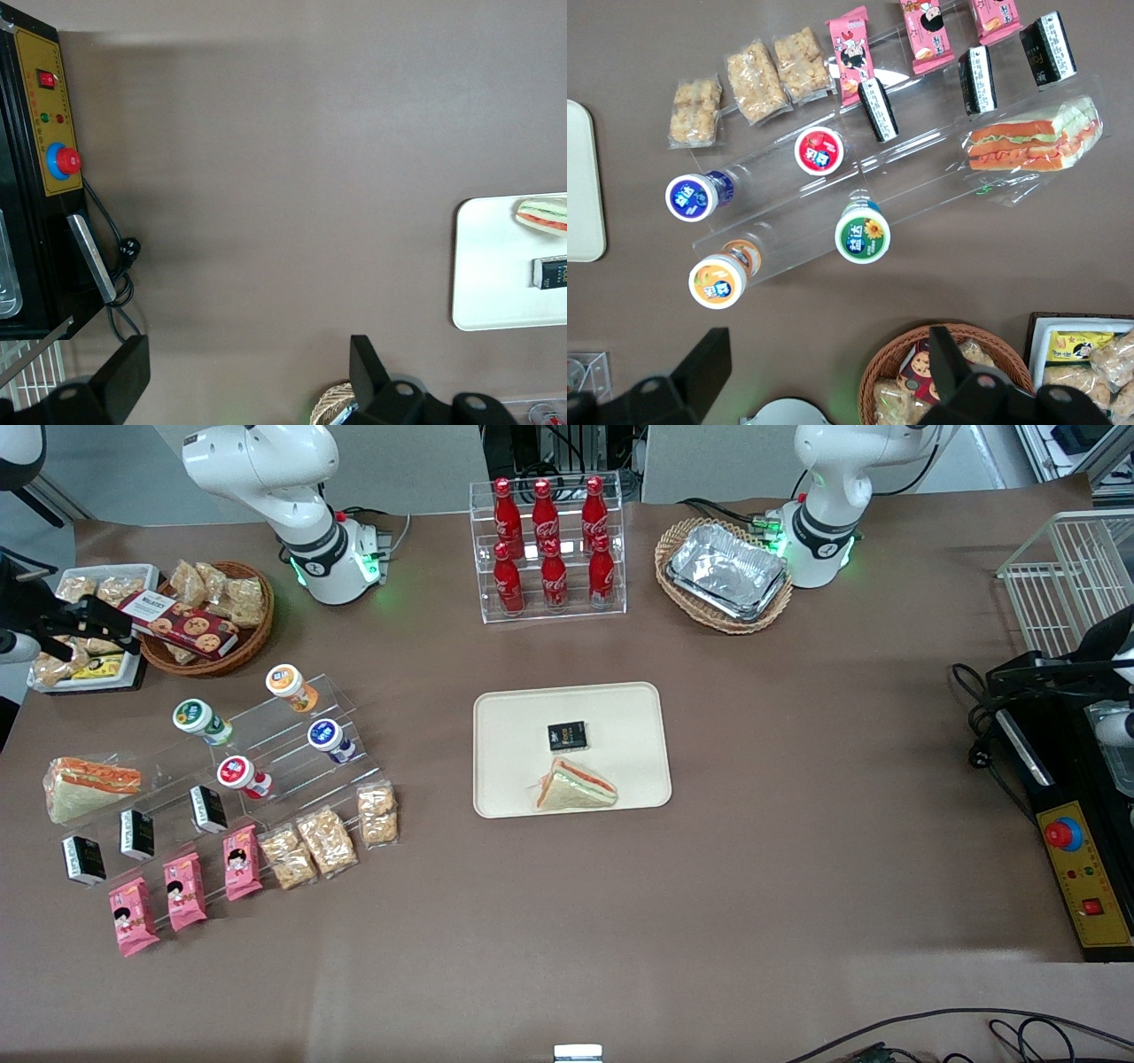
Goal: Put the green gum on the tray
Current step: 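Lower the right gripper around the green-labelled bottle's lid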
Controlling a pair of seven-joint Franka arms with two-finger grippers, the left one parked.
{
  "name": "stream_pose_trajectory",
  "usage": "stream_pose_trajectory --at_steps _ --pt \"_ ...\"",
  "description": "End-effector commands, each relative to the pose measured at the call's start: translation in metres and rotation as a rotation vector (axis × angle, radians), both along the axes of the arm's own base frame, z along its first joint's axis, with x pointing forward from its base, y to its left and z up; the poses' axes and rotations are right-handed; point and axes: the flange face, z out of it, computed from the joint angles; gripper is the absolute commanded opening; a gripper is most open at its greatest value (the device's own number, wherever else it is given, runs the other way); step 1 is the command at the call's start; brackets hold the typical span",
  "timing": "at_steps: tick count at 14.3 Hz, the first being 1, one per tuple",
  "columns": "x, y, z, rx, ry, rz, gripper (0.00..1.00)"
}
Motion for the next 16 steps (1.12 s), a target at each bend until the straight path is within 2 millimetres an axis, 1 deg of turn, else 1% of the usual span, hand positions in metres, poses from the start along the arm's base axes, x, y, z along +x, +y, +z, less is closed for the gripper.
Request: stream_pose_trajectory --at_steps 1,3,5,8,10,16 --pt "-0.007 -0.003 -0.009 -0.011 -0.011 0.007 1.00" --pt "-0.005 -0.001 -0.024 -0.010 -0.009 0.010 1.00" --pt "-0.003 0.002 -0.046 -0.014 -0.006 0.015 1.00" --pt "-0.001 0.004 -0.090 -0.049 -0.011 0.035 1.00" --pt "-0.003 0.005 -0.112 -0.054 -0.020 0.042 1.00" --pt "0.000 -0.012 -0.152 -0.060 -0.024 0.011 1.00"
